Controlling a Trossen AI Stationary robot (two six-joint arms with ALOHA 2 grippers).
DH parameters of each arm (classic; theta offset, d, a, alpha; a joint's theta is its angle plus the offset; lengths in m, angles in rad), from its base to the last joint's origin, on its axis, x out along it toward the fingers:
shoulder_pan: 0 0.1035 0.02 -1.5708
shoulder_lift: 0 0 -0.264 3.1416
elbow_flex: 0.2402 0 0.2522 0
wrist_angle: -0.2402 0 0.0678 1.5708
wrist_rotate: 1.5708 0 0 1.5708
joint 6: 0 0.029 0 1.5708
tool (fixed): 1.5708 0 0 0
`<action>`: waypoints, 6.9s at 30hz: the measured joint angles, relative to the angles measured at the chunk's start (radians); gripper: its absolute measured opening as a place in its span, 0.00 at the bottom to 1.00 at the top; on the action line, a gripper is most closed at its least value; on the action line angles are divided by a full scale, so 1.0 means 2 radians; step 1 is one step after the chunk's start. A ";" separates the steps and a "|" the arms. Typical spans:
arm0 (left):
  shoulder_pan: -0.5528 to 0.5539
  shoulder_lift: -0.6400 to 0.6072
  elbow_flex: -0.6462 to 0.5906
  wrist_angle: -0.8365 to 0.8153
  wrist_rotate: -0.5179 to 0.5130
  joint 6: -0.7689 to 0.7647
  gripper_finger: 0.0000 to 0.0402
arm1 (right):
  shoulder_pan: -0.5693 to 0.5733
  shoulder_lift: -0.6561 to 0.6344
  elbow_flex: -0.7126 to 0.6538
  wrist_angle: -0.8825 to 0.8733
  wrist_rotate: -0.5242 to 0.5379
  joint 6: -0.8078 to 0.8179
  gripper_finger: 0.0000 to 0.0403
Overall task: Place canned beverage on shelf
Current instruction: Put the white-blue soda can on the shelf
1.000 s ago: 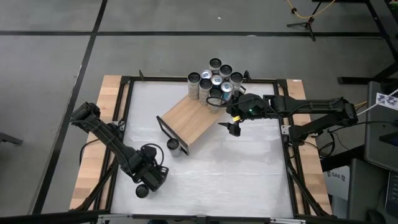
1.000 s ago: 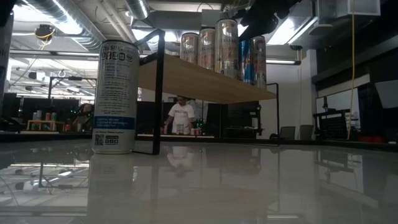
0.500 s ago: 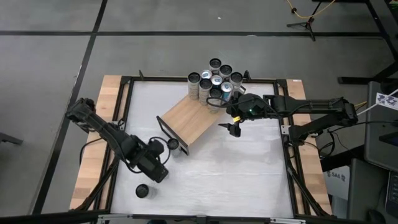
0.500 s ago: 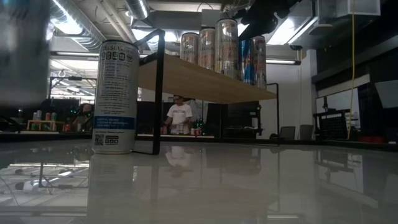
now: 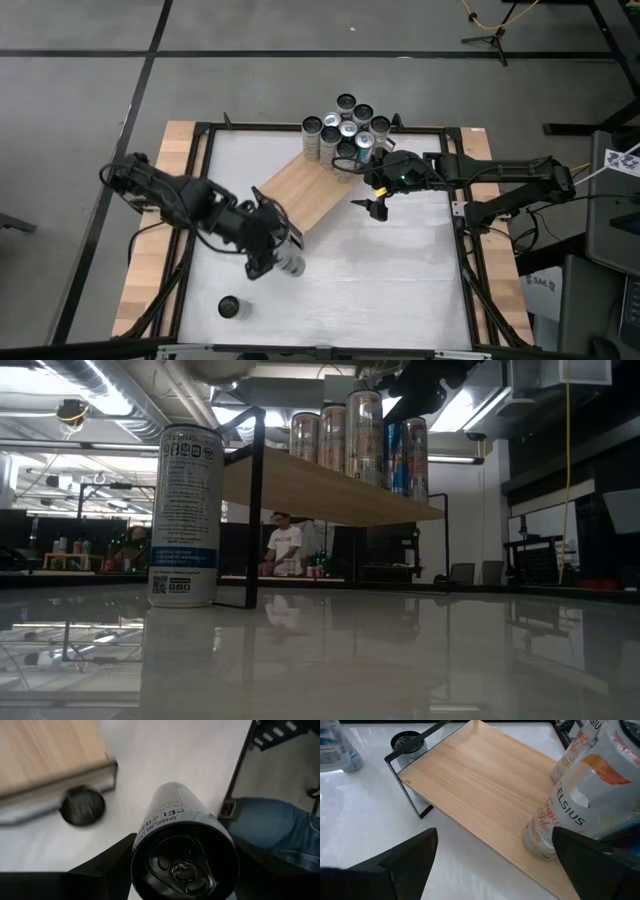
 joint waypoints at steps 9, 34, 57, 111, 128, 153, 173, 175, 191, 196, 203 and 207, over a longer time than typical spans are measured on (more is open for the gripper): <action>0.086 0.000 0.054 0.000 -0.006 0.127 0.61 | 0.000 0.000 0.000 0.000 -0.015 0.000 0.96; 0.262 0.016 0.094 -0.131 -0.004 0.268 0.62 | 0.000 0.000 0.000 0.000 -0.091 0.000 0.96; 0.265 0.055 0.093 -0.134 0.022 0.308 0.62 | 0.000 0.000 0.000 0.000 -0.092 0.000 0.96; 0.264 0.055 0.093 -0.110 0.004 0.307 0.72 | 0.000 0.000 0.000 0.000 -0.091 0.000 0.96; 0.264 0.055 0.093 -0.093 0.009 0.303 0.72 | 0.000 0.000 0.000 0.000 -0.091 0.000 0.96; 0.280 0.054 0.101 -0.054 0.007 0.306 0.72 | 0.000 0.000 0.000 0.000 -0.091 0.000 0.96; 0.211 -0.032 0.239 -0.132 -0.015 0.237 0.72 | 0.000 0.000 0.000 -0.006 -0.091 0.000 0.96; 0.188 -0.049 0.225 -0.132 -0.048 0.219 0.72 | 0.000 0.000 0.000 -0.012 -0.091 0.000 0.96; 0.048 -0.188 -0.101 -0.134 -0.128 0.049 0.72 | 0.000 0.000 0.000 -0.012 -0.091 0.000 0.96; 0.030 -0.203 -0.176 -0.133 -0.125 -0.036 0.72 | 0.000 0.000 0.000 -0.012 -0.091 0.000 0.96; 0.013 -0.201 -0.269 -0.076 -0.105 -0.077 0.72 | 0.000 0.000 0.000 -0.012 -0.091 0.000 0.96; 0.006 -0.200 -0.313 -0.008 -0.105 -0.076 0.72 | 0.000 0.000 0.000 -0.011 -0.091 0.000 0.96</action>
